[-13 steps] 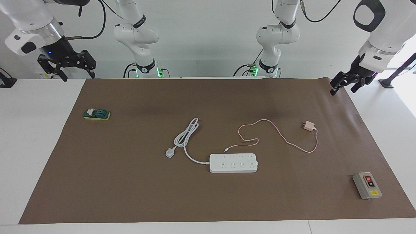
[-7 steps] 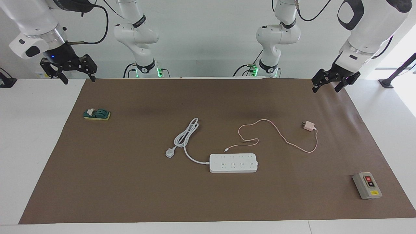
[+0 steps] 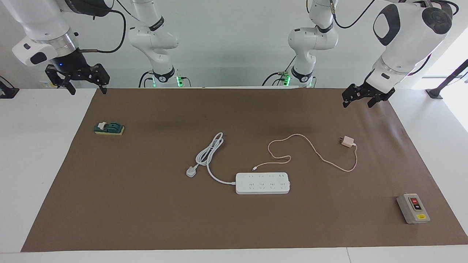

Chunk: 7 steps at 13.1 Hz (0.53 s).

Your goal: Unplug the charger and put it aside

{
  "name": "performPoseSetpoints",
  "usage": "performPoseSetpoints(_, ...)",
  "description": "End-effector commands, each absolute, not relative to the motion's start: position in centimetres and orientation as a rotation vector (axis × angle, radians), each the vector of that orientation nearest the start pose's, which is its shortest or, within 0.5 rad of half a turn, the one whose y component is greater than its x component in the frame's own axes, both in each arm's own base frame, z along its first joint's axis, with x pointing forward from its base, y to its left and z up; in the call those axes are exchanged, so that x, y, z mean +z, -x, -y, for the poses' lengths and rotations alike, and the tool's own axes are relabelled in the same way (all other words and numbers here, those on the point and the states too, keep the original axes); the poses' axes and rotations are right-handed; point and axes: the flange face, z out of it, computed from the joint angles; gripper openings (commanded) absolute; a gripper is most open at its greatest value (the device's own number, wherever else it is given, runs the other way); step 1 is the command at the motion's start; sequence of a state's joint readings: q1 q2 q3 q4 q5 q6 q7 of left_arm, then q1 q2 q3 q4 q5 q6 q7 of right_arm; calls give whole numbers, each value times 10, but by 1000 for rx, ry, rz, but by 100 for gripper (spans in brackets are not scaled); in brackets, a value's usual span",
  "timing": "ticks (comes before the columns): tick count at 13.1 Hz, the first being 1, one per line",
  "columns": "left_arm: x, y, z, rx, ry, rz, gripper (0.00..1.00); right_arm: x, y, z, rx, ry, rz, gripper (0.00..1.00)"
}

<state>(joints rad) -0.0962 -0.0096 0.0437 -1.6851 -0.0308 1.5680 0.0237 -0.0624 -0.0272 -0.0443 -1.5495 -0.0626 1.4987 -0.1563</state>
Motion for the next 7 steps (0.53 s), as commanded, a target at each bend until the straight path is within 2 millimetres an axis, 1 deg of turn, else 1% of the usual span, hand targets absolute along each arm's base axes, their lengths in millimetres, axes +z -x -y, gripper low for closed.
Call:
performPoseSetpoints(1,576,-543,32,172,3152,-139,100,641,-527,63,47,3195,35,100)
performPoseSetpoints(3,576,-542,31,172,3152,-134,100,641,-526,62,58,3189,35,100)
performPoseSetpoints(5,576,-542,31,172,3152,-132,100,641,-525,63,47,3134,22,100)
performPoseSetpoints(6,575,-542,30,172,3152,-129,100,641,-526,62,45,3134,29,100)
performPoseSetpoints(7,575,-542,30,172,3152,-127,100,644,-524,58,38,3135,27,100)
